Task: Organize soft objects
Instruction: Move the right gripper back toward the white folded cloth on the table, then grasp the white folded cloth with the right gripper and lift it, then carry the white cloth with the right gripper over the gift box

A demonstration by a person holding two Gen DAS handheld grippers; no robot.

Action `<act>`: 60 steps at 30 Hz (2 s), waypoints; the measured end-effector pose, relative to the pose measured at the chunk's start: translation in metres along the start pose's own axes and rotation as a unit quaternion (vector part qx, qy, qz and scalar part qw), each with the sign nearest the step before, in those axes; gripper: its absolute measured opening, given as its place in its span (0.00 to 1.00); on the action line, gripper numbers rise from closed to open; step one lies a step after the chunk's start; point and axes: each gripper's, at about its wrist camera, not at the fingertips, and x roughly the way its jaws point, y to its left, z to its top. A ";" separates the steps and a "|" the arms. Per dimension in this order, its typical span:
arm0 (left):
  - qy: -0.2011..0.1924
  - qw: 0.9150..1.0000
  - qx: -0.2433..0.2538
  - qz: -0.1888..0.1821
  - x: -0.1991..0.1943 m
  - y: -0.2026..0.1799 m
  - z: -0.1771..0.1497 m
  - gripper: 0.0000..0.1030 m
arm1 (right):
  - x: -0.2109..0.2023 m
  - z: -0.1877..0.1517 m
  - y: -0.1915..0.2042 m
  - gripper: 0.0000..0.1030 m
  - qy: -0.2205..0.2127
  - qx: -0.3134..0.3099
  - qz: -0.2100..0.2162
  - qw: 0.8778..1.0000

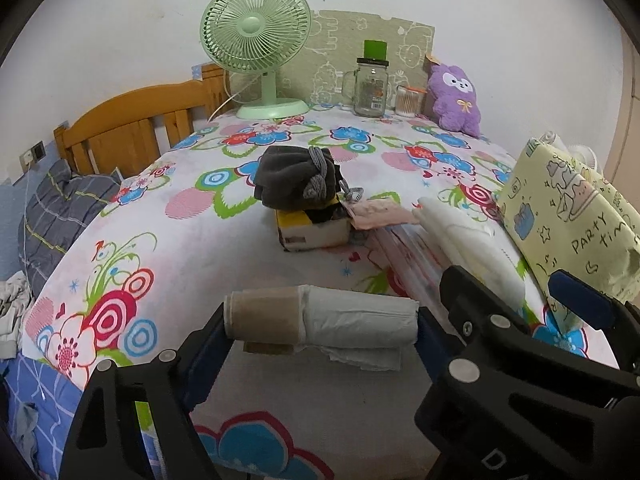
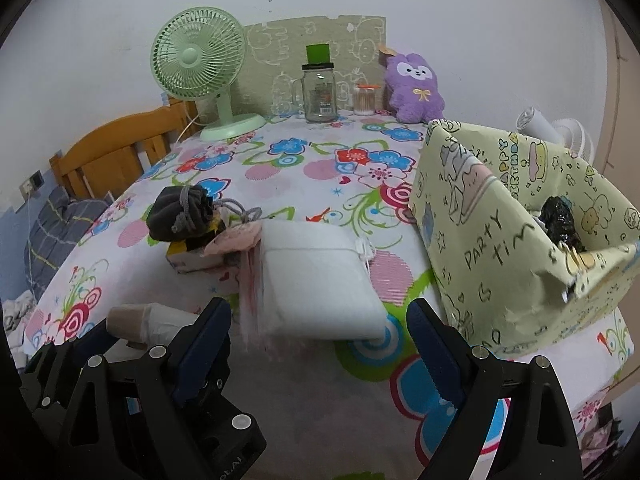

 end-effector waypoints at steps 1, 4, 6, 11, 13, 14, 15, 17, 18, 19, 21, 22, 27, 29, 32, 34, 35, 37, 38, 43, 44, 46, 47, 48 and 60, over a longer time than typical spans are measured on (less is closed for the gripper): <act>0.000 1.000 0.001 -0.001 0.001 0.000 0.001 0.86 | 0.001 0.001 0.000 0.89 0.000 0.001 -0.001 1.000; 0.002 1.000 0.005 -0.001 0.005 -0.001 0.006 0.86 | 0.006 0.006 0.000 0.89 0.001 0.004 -0.005 1.000; 0.005 1.000 0.005 0.000 0.007 -0.001 0.009 0.86 | 0.009 0.008 0.000 0.89 0.003 0.006 -0.005 1.000; 0.013 1.000 0.008 0.000 0.016 0.001 0.013 0.86 | 0.017 0.013 0.001 0.89 0.006 0.010 -0.008 1.000; 0.017 1.000 0.009 0.000 0.019 0.001 0.014 0.86 | 0.021 0.014 0.001 0.89 0.011 0.011 -0.011 1.000; 0.020 1.000 0.009 -0.001 0.021 0.001 0.014 0.86 | 0.022 0.014 0.001 0.89 0.009 0.012 -0.015 1.000; 0.022 1.000 0.008 -0.001 0.023 0.001 0.015 0.86 | 0.024 0.015 0.002 0.89 0.009 0.012 -0.015 1.000; 0.027 1.000 0.010 0.000 0.026 0.001 0.016 0.86 | 0.028 0.017 0.003 0.83 0.015 0.007 -0.011 1.000; 0.029 1.000 0.011 0.001 0.028 0.001 0.016 0.86 | 0.030 0.017 0.003 0.78 0.019 0.006 -0.010 1.000; 0.030 0.999 0.012 0.002 0.028 0.002 0.016 0.86 | 0.033 0.018 0.003 0.75 0.027 0.007 -0.006 1.000; 0.032 0.999 0.013 0.003 0.030 0.002 0.016 0.86 | 0.037 0.017 0.003 0.67 0.040 0.012 0.003 0.999; 0.034 0.999 0.013 0.003 0.030 0.002 0.016 0.86 | 0.038 0.016 0.003 0.64 0.043 0.015 0.007 0.999; 0.032 0.999 0.012 0.006 0.029 0.002 0.019 0.86 | 0.036 0.019 0.005 0.53 0.041 0.007 0.007 0.999; 0.030 0.999 0.013 0.007 0.026 0.002 0.020 0.86 | 0.033 0.020 0.005 0.50 0.039 0.006 0.006 0.999; 0.023 1.000 0.015 0.006 0.020 0.001 0.023 0.86 | 0.027 0.022 0.005 0.45 0.034 0.003 0.005 0.999; 0.019 1.000 0.015 0.006 0.017 0.000 0.025 0.86 | 0.022 0.024 0.004 0.37 0.027 0.001 0.004 1.000; 0.016 1.000 0.015 0.006 0.015 0.000 0.026 0.86 | 0.020 0.025 0.005 0.35 0.025 -0.001 0.004 1.000; 0.012 1.000 0.015 0.007 0.012 -0.001 0.028 0.86 | 0.016 0.028 0.005 0.24 0.021 -0.004 0.004 1.000; 0.010 1.000 0.015 0.006 0.010 -0.001 0.029 0.86 | 0.014 0.029 0.005 0.23 0.021 -0.005 0.007 1.000; -0.001 1.000 0.013 0.001 -0.001 -0.002 0.035 0.86 | 0.003 0.035 0.003 0.18 0.011 0.001 0.017 1.000; -0.003 1.000 0.013 0.001 -0.003 -0.003 0.036 0.86 | 0.000 0.036 0.003 0.18 0.007 0.000 0.018 1.000; -0.009 1.000 0.013 0.000 -0.008 -0.003 0.039 0.86 | -0.006 0.038 0.002 0.18 0.001 0.000 0.017 1.000; -0.012 1.000 0.013 -0.001 -0.010 -0.004 0.040 0.86 | -0.009 0.040 0.002 0.18 -0.003 0.000 0.017 1.000; -0.014 1.000 0.014 -0.001 -0.012 -0.004 0.042 0.86 | -0.011 0.042 0.002 0.18 -0.005 0.000 0.017 1.000; -0.040 0.999 0.013 -0.008 -0.038 -0.008 0.061 0.86 | -0.043 0.059 0.002 0.18 -0.034 -0.004 0.016 0.999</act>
